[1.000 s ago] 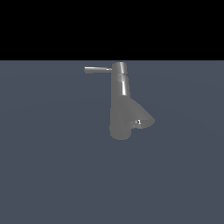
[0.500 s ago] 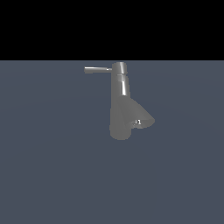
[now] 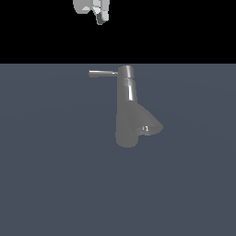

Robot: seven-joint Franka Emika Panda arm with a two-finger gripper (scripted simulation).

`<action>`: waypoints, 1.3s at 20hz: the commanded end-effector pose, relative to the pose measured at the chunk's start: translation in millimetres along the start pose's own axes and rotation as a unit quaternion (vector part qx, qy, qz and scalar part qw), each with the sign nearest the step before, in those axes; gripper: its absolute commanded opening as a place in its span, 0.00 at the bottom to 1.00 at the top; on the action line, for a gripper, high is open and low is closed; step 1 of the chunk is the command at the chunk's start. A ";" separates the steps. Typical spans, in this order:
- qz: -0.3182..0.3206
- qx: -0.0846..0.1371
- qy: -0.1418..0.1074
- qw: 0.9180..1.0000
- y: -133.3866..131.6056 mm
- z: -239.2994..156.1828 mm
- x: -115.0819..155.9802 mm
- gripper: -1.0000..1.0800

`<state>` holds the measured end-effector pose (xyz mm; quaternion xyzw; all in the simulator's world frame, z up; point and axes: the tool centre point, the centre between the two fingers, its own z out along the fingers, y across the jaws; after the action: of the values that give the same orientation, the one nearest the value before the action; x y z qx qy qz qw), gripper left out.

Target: Turn on the faucet by rotating a designated handle.

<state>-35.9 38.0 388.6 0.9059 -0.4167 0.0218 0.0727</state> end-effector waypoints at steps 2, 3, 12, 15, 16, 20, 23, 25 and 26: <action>0.037 -0.001 -0.003 0.999 -17.6 15.5 4.8 0.00; 0.047 -0.001 -0.004 0.999 -22.5 20.1 6.1 0.00; 0.141 0.000 -0.016 0.990 -65.1 64.4 14.3 0.00; 0.172 0.000 -0.021 0.985 -78.7 80.2 16.0 0.00; 0.183 0.001 -0.024 0.983 -83.1 85.5 16.4 0.00; 0.221 0.001 -0.032 0.975 -98.9 105.5 17.5 0.00; 0.244 0.001 -0.037 0.969 -108.2 117.8 17.7 0.00; 0.257 0.002 -0.040 0.966 -113.3 124.7 17.7 0.00; 0.263 0.002 -0.042 0.964 -115.4 127.7 17.7 0.00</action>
<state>58.1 77.8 258.1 0.7713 -0.6348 0.0056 0.0463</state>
